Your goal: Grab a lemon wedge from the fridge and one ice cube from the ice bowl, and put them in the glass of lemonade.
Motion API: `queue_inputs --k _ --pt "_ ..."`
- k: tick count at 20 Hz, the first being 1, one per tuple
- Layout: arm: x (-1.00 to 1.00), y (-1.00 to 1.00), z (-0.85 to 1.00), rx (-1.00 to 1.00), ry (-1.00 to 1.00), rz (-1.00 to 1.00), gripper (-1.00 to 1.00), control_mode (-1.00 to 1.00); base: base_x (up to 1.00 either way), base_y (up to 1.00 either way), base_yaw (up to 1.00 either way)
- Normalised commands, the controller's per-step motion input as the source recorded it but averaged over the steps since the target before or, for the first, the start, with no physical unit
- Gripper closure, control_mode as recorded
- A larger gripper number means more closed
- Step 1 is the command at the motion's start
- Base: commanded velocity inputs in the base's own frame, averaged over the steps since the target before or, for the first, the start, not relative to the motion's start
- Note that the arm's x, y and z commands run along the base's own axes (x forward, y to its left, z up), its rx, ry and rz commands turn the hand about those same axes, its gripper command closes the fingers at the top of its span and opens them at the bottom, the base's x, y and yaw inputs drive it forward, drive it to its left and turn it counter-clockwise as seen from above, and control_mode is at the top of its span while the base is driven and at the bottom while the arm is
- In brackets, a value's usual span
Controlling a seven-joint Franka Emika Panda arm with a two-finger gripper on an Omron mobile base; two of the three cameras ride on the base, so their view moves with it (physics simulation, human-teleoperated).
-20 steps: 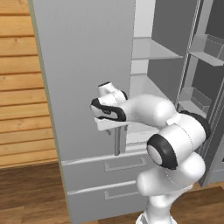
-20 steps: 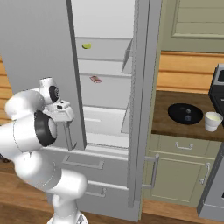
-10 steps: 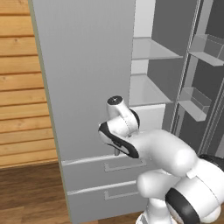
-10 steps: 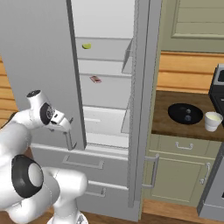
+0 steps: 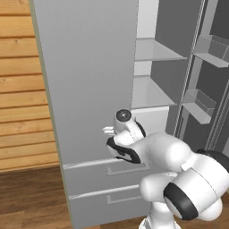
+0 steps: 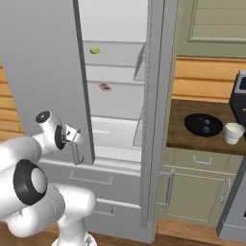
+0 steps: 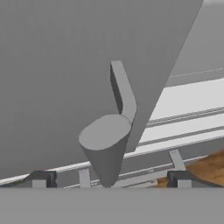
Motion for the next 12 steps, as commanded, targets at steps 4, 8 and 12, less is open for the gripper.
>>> queue_inputs --k 4,8,12 --pt "0.02 0.05 -0.14 0.00 0.00 0.02 -1.00 -1.00 0.00 0.00 0.00" --pt "0.01 0.00 -0.31 0.00 -0.11 0.00 -1.00 -1.00 0.00 0.00 0.00" --pt "0.36 -0.04 -0.26 0.00 -0.09 0.00 -1.00 -1.00 0.00 0.00 0.00"
